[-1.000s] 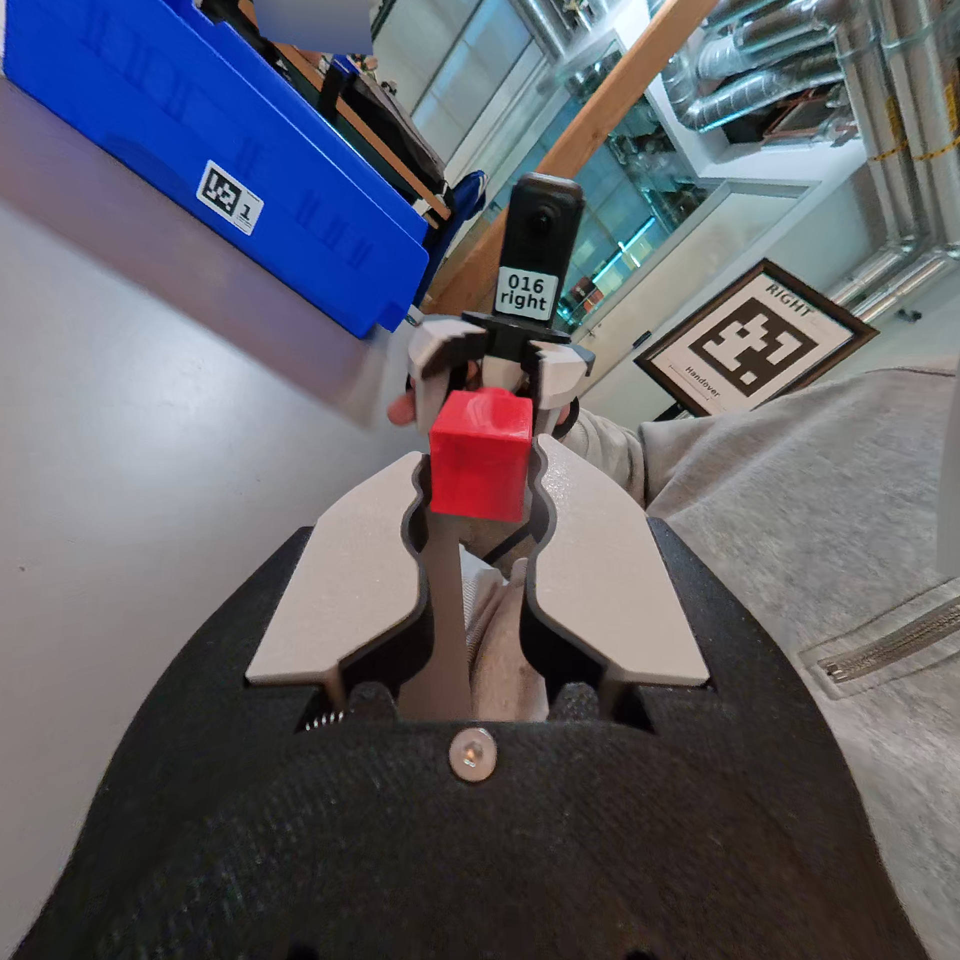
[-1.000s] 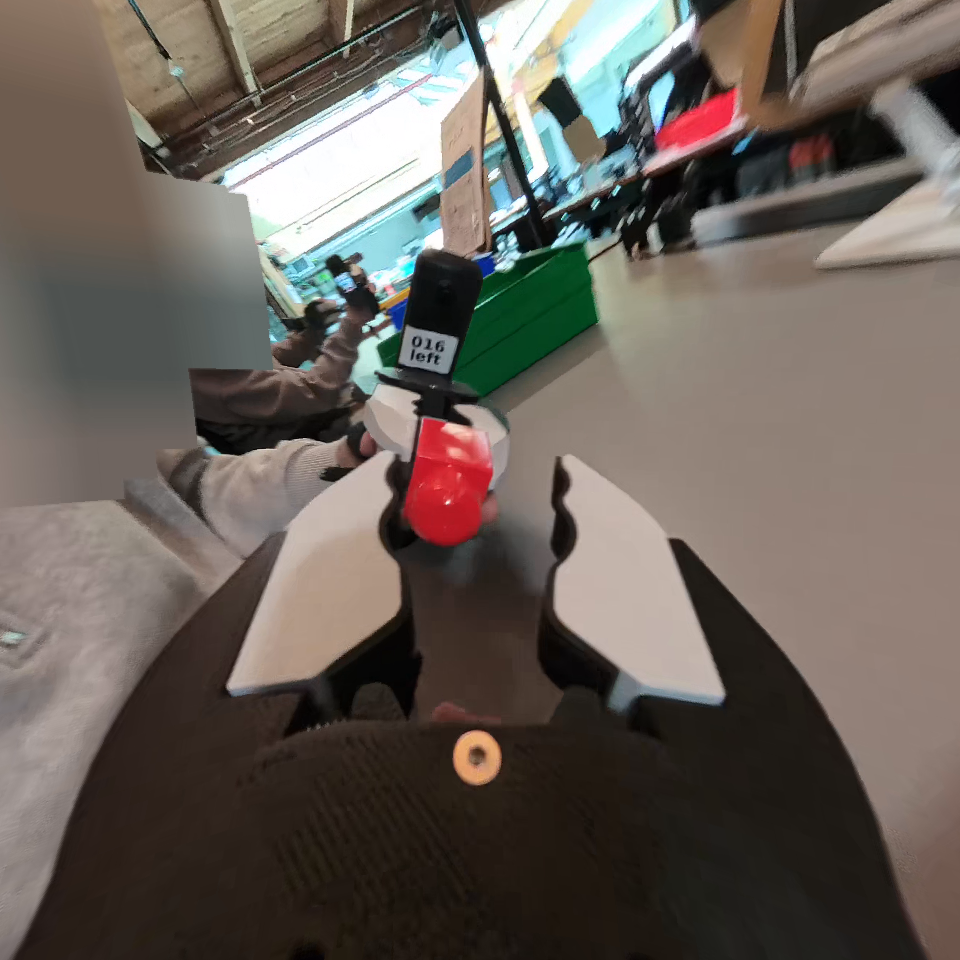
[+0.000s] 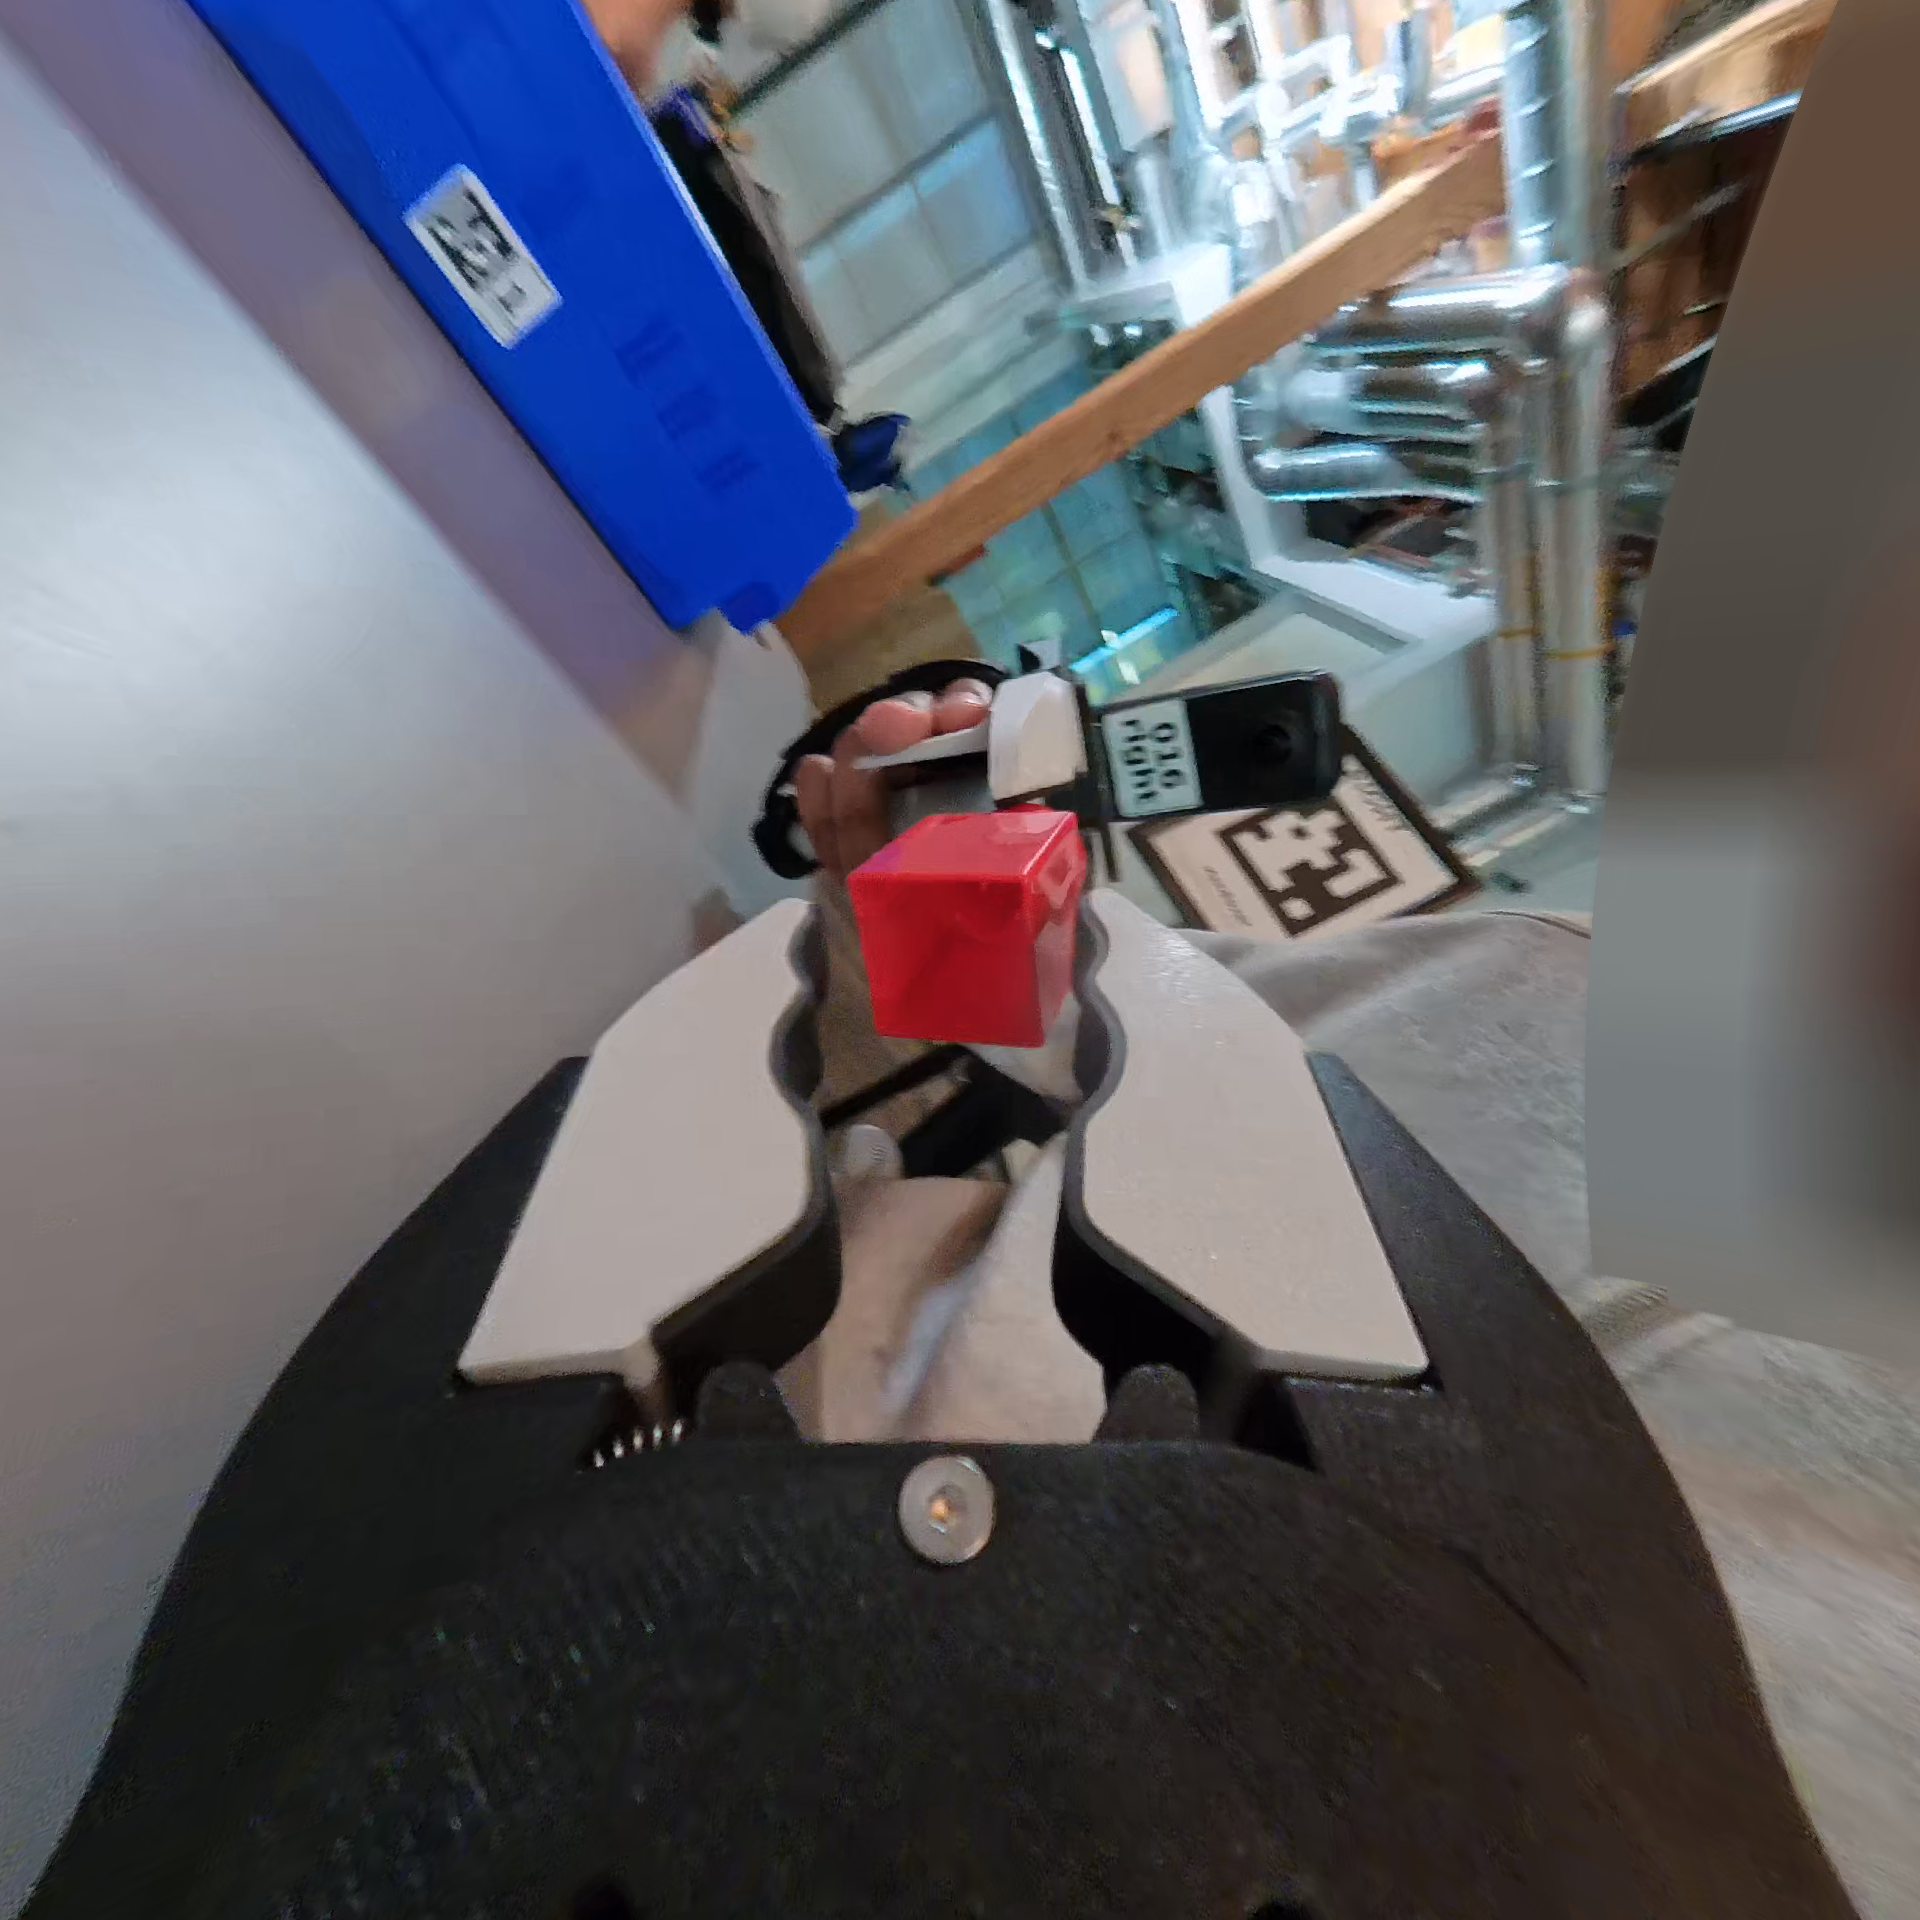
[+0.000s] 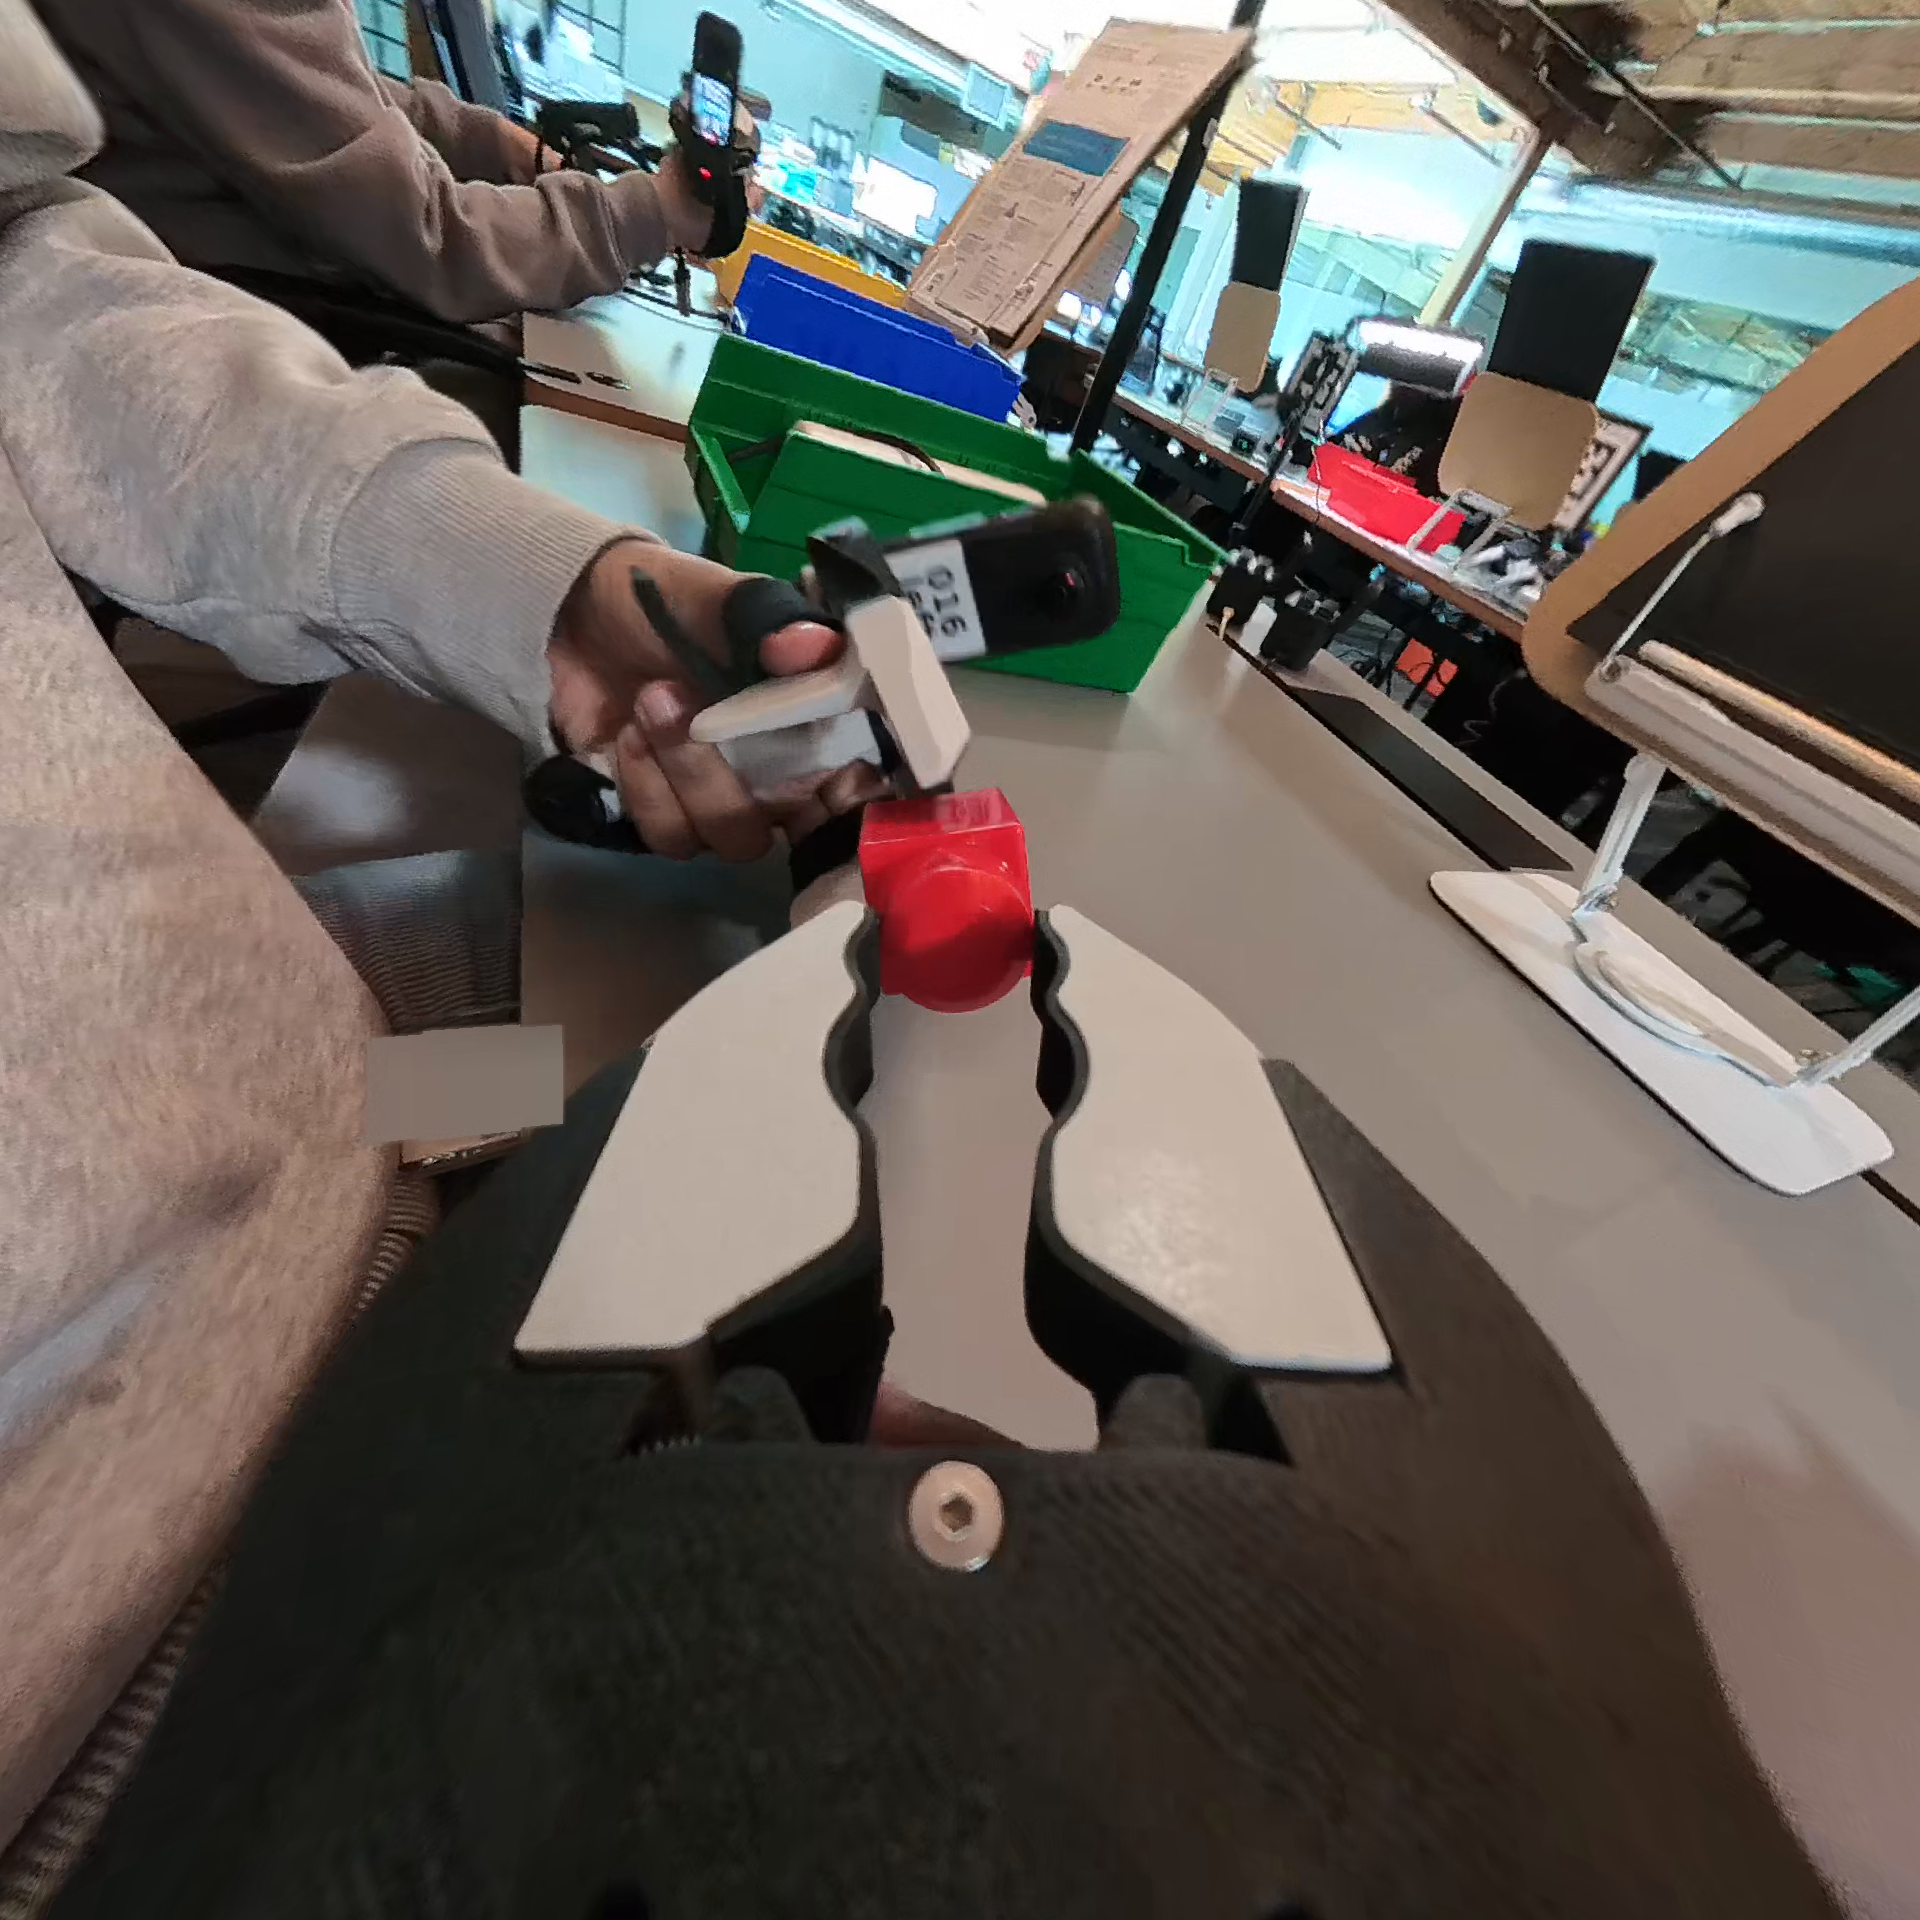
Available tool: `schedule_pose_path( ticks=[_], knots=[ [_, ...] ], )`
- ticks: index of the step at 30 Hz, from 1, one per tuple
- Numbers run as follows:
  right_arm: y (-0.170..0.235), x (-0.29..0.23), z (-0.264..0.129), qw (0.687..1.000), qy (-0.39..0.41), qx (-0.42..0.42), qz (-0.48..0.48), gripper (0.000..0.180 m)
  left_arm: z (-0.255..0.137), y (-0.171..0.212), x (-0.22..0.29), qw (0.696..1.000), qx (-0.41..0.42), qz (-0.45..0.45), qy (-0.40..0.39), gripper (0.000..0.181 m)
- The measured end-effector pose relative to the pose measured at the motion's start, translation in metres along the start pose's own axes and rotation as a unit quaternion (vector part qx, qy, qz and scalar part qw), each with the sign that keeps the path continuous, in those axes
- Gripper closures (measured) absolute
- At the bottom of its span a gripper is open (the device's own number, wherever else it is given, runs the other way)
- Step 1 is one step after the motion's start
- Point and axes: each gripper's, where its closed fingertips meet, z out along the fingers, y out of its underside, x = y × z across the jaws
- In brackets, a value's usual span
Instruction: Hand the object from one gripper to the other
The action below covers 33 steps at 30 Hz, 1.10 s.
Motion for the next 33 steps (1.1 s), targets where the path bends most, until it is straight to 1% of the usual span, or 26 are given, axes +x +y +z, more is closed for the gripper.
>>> schedule_pose_path(
  ticks=[1,3,6,9,11,12,13,16,20,22,26,31,32,33],
  knots=[
    [0.002,0.003,0.0,1.0,0.005,-0.008,0.007,0.151,-0.002,-0.002,-0.004,0.999,0.006,0.021,-0.023,0.127],
    [0.011,0.009,0.001,0.999,0.014,-0.036,0.021,0.151,-0.007,-0.008,-0.007,0.995,0.013,0.075,-0.061,0.121],
    [0.023,0.005,0.005,0.996,-0.004,-0.077,0.047,0.151,-0.013,-0.013,-0.008,0.977,0.01,0.177,-0.12,0.12],
    [0.028,-0.004,0.008,0.992,-0.03,-0.105,0.065,0.151,-0.017,-0.007,-0.01,0.938,-0.038,0.299,-0.172,0.118],
    [0.031,-0.013,0.008,0.987,-0.057,-0.125,0.081,0.151,-0.019,0.007,-0.012,0.904,-0.096,0.374,-0.184,0.113],
    [0.033,-0.018,0.008,0.983,-0.075,-0.135,0.097,0.151,-0.021,0.015,-0.015,0.893,-0.127,0.391,-0.183,0.116],
    [0.033,-0.023,0.008,0.979,-0.092,-0.142,0.115,0.15,-0.022,0.022,-0.016,0.891,-0.15,0.39,-0.179,0.12],
    [0.032,-0.033,0.008,0.969,-0.127,-0.146,0.152,0.151,-0.02,0.035,-0.014,0.894,-0.179,0.379,-0.158,0.125],
    [0.029,-0.037,0.007,0.961,-0.149,-0.143,0.182,0.151,-0.016,0.053,-0.02,0.872,-0.237,0.395,-0.165,0.127],
    [0.029,-0.04,0.007,0.958,-0.158,-0.142,0.193,0.151,-0.015,0.058,-0.024,0.862,-0.254,0.402,-0.174,0.131],
    [0.028,-0.04,0.008,0.956,-0.161,-0.138,0.202,0.151,-0.014,0.066,-0.025,0.855,-0.277,0.404,-0.17,0.144],
    [0.023,-0.033,0.011,0.963,-0.142,-0.102,0.203,0.151,-0.014,0.066,-0.031,0.848,-0.284,0.406,-0.188,0.143],
    [0.022,-0.029,0.011,0.967,-0.13,-0.093,0.197,0.149,-0.014,0.064,-0.031,0.849,-0.278,0.407,-0.193,0.143],
    [0.021,-0.023,0.012,0.973,-0.11,-0.081,0.187,0.142,-0.014,0.06,-0.031,0.851,-0.268,0.406,-0.197,0.144]
  ],
)
